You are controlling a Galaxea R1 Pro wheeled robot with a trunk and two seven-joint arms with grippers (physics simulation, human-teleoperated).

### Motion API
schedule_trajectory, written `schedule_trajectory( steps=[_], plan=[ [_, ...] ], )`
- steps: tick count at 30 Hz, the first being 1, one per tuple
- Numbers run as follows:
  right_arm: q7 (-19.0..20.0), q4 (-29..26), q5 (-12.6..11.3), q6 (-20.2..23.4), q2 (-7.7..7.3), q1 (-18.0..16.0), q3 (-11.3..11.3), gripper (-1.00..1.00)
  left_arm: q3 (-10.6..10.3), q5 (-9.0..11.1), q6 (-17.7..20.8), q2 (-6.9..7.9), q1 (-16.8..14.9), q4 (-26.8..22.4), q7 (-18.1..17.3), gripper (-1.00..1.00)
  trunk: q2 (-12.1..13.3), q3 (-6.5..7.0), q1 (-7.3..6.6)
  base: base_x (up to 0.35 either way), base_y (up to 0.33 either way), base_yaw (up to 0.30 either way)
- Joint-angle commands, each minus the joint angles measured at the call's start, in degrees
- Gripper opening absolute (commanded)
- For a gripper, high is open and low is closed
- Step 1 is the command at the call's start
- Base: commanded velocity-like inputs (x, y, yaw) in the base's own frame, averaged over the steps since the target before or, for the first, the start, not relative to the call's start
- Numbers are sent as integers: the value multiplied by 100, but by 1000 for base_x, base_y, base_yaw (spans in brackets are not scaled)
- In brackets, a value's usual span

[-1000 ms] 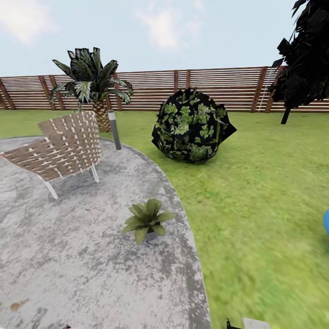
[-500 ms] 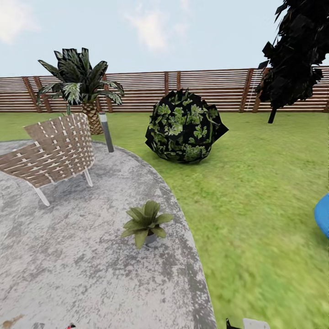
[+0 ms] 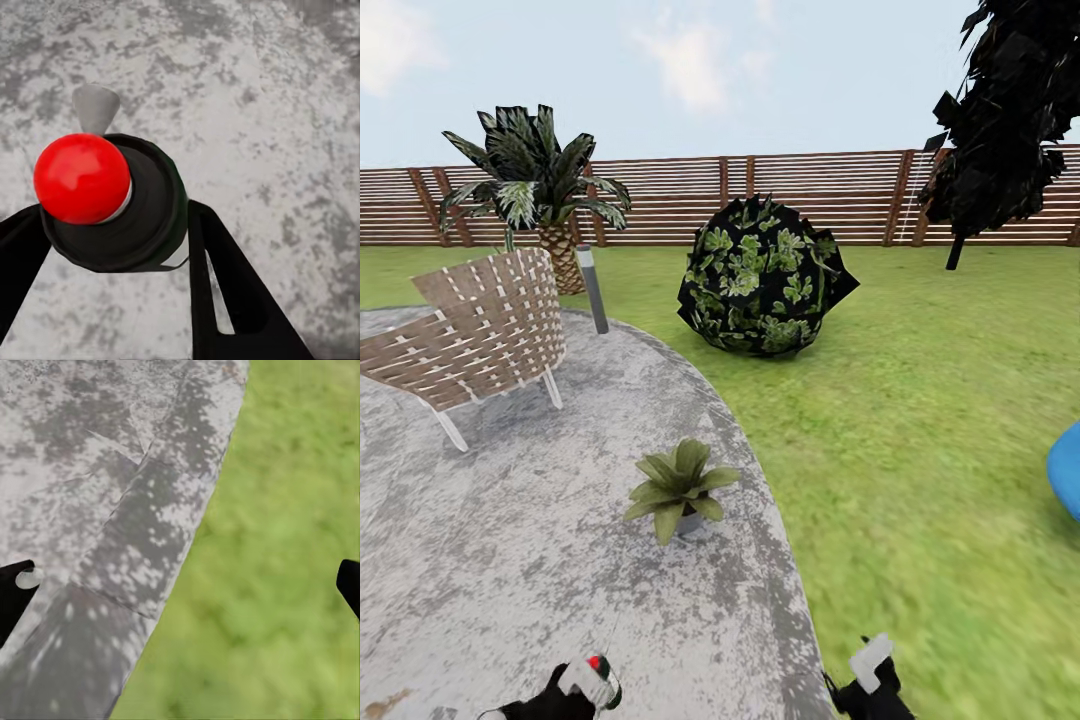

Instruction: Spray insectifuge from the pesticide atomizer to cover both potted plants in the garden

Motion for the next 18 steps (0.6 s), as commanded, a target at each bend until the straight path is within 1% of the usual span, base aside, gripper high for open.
schedule_trajectory(
  steps=[1, 2, 3, 5, 6, 7, 8, 9, 10, 11, 12, 13, 14, 16, 17, 18],
  plan=[
    [240, -129, 320, 40, -12, -9, -10, 100, 27, -310, 133, 9, -140, -3, -252, -100, -2, -6, -1, 0, 0, 0],
    [493, -254, 514, 124, -18, -25, -3, 100, 14, -546, 271, 14, -251, -5, -400, -100, -2, -6, -1, 0, 0, 0],
    [852, -451, 699, 321, -24, -71, 3, 100, 3, -909, 423, 16, -396, -8, -572, -100, -2, -6, -1, 0, 0, 0],
    [1255, -758, 822, 649, -28, -173, 7, 100, -2, -1394, 525, 19, -575, -9, -883, -100, -2, -6, -1, 0, 0, 0],
    [1536, -1015, 897, 914, -29, -267, 8, 100, -1, -1730, 572, 20, -717, -9, -1229, -100, -2, -6, -1, 0, 0, 0],
    [1739, -1190, 968, 1092, -29, -328, 9, 100, 2, -1906, 591, 25, -827, -11, -1466, -100, -2, -6, -1, 0, 0, 0],
    [1953, -1360, 1062, 1274, -30, -382, 9, 100, 2, -2032, 598, 29, -949, -11, -1689, -100, -2, -6, -1, 0, 0, 0],
    [2283, -1611, 1240, 1542, -27, -443, 9, 100, -4, -2150, 603, 40, -1124, -10, -1983, -100, -2, -6, -1, 0, 0, 0],
    [2501, -1788, 1372, 1709, -22, -478, 9, 100, -5, -2201, 601, 50, -1220, -10, -2166, -100, -2, -6, -1, 0, 0, 0],
    [2811, -2076, 1545, 1928, -17, -515, 8, 100, -7, -2264, 600, 59, -1335, -16, -2437, -100, -2, -6, -1, 0, 0, 0],
    [2997, -2267, 1617, 2046, -16, -529, 8, 100, -8, -2316, 599, 62, -1401, -17, -2617, -100, -2, -6, -1, 0, 0, 0],
    [3170, -2437, 1663, 2135, -13, -538, 6, 100, -8, -2381, 602, 59, -1461, -18, -2784, -100, -2, -6, -1, 0, 0, 0],
    [3386, -2610, 1703, 2215, -7, -546, 4, 100, -8, -2491, 605, 46, -1521, -18, -2985, -100, -2, -6, -1, 0, 0, 0],
    [3576, -2733, 1731, 2271, 15, -551, 2, 100, -10, -2677, 602, 16, -1563, -18, -3152, -100, -2, -6, -1, 0, 0, 0],
    [3633, -2766, 1738, 2286, 30, -553, 1, 100, -15, -2825, 600, 1, -1573, -17, -3204, -100, -2, -6, -1, 0, 0, 0],
    [3647, -2773, 1737, 2290, 37, -553, 1, 100, -13, -2899, 600, -7, -1574, -14, -3218, -100, -2, -6, -1, 0, 0, 0]
  ],
)
